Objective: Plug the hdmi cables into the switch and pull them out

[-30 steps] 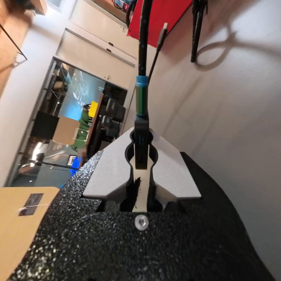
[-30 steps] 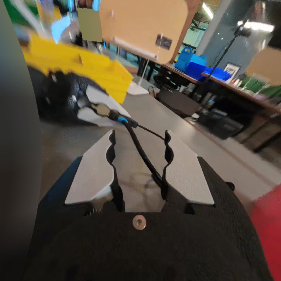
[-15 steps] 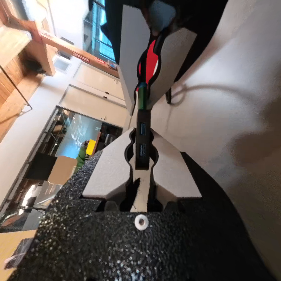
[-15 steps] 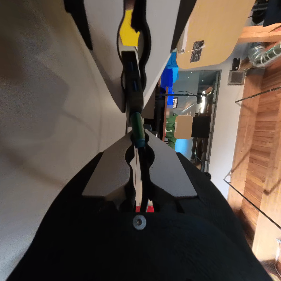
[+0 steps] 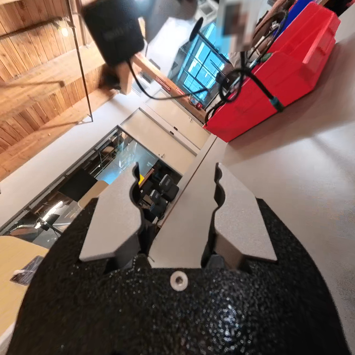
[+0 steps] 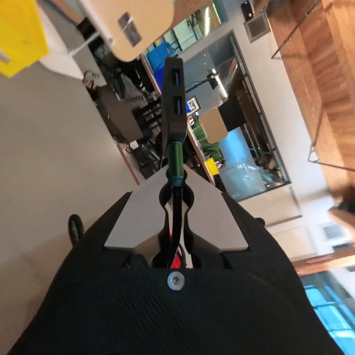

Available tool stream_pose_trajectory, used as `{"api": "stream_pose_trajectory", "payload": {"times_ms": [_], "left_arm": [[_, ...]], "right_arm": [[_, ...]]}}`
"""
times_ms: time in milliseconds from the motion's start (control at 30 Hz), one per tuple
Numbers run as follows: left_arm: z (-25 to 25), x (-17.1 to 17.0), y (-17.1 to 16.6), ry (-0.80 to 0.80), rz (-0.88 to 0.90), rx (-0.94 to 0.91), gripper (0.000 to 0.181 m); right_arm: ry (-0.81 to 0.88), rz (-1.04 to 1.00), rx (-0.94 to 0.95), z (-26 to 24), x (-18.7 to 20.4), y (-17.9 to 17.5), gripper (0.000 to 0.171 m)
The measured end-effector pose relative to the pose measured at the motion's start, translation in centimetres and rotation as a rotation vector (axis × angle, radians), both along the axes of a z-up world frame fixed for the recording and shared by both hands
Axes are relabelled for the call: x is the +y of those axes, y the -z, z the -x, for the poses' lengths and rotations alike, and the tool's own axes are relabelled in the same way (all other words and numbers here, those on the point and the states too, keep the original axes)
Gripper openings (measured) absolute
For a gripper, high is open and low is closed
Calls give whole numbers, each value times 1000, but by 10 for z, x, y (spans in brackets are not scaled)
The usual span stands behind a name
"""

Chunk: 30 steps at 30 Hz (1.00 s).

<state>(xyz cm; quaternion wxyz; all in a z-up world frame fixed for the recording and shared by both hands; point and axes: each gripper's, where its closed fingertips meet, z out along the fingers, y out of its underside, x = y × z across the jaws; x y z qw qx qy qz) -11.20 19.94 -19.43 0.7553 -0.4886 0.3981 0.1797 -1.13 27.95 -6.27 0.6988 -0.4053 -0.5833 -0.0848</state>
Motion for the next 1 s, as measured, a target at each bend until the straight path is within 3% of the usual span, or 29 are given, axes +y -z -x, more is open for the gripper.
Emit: {"api": "stream_pose_trajectory", "payload": {"times_ms": [233,433,567,700,800,933,1000], "left_arm": [[-5,4,11,-3,28,53,69],[-4,6,17,-6,53,61,67],[-5,7,20,3,67,68,65],[-6,7,22,9,76,74,64],[-6,7,23,8,86,74,61],[-6,10,28,5,105,82,60],[-7,10,30,7,112,91,59]], "right_arm": [[18,112,128,-52,62,-105,2],[148,9,138,-89,136,-130,2],[184,63,223,-105,182,-88,2],[295,204,137,-124,217,1,2],[367,333,33,-143,227,50,5],[372,621,-22,-160,222,79,3],[419,702,-190,-171,219,102,3]]}}
